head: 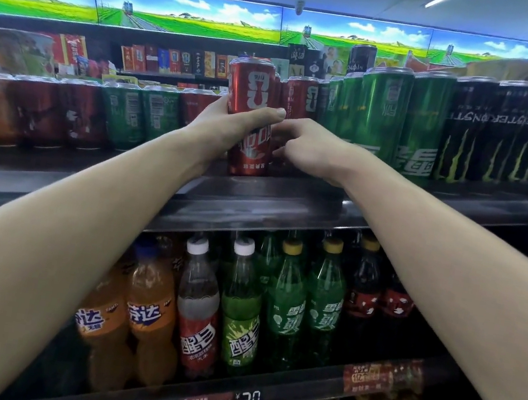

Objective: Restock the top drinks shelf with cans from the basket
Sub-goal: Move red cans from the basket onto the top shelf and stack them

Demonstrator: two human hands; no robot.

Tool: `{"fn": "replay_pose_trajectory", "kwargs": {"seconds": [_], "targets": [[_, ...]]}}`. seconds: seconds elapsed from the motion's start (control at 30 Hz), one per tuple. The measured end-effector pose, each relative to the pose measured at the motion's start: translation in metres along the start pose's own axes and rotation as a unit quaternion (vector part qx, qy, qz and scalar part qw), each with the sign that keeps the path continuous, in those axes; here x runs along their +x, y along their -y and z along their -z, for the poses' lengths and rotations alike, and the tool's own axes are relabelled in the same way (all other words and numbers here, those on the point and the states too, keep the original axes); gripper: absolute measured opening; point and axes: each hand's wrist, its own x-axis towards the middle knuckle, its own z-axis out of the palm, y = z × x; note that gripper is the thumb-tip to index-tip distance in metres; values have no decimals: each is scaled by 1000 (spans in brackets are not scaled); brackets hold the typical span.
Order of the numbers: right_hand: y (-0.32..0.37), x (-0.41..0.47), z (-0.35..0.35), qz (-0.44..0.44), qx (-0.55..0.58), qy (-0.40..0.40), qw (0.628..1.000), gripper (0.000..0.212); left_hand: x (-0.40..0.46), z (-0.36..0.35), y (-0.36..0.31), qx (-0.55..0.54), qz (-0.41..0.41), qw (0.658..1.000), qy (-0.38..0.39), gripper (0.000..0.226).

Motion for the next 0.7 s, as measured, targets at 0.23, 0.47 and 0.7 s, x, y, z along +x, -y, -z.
{"fn": "replay_pose_trajectory", "kwargs": {"seconds": [0.23,0.47,0.7], "targets": [[2,0,-2,2,-29,-38,999,51,8,-2,1,26,54,998,31,43],[1,-6,0,-2,-22,-145,989,46,35,-7,1,111,110,988,-14,134],[1,-5,-3,-35,-62,-132,989,40,50,-23,-2,223,123,964,-70,126]]}}
